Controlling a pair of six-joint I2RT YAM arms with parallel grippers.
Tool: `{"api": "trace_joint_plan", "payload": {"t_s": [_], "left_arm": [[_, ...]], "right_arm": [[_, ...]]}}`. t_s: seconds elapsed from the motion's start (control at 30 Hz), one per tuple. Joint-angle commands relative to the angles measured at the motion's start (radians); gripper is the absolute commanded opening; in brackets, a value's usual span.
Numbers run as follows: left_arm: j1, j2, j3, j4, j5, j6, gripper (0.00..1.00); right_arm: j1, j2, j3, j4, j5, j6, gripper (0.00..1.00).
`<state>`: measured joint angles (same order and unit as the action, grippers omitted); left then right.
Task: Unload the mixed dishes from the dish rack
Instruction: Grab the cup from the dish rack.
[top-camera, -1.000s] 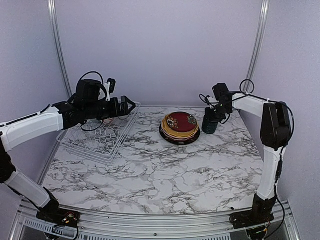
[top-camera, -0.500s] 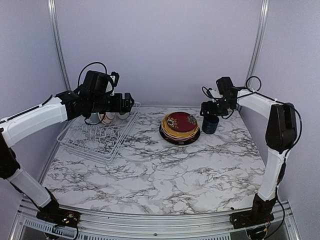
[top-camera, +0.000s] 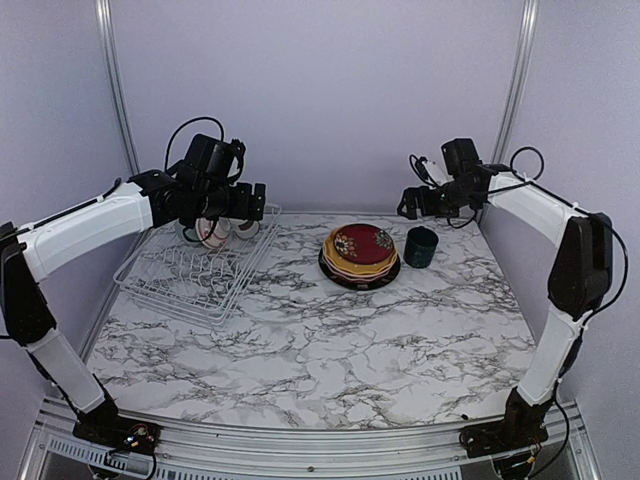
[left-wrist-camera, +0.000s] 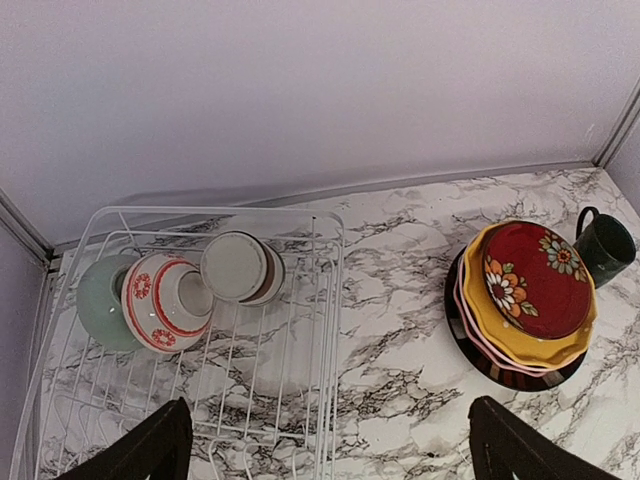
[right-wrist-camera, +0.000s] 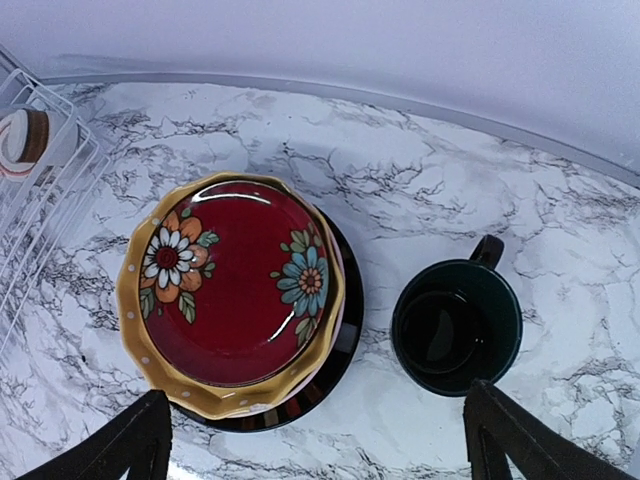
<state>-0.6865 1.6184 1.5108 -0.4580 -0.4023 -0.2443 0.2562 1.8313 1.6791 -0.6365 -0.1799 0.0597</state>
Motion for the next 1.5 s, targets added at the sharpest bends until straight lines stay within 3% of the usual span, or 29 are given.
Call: {"api": "trace_joint_plan", "payload": {"t_s": [0.0, 0.7, 1.47], "left_arm": [[0.051, 0.063, 0.071, 0.002, -0.004, 0.029, 0.99], [0.246, 0.382, 0.357, 0.000, 0.107, 0.018, 0.99], [0.277, 0.695, 0.564, -0.004, 0.116, 0.046, 0.99]], "right_arm": [[0.038, -0.072, -0.041, 0.019, -0.028, 0.010, 0.98], [0.112, -0.320, -0.343, 0.152, -0.151, 0.033, 0.98], [0.111, -0.352, -0.418, 0.165, -0.121, 0.015, 0.98]]}}
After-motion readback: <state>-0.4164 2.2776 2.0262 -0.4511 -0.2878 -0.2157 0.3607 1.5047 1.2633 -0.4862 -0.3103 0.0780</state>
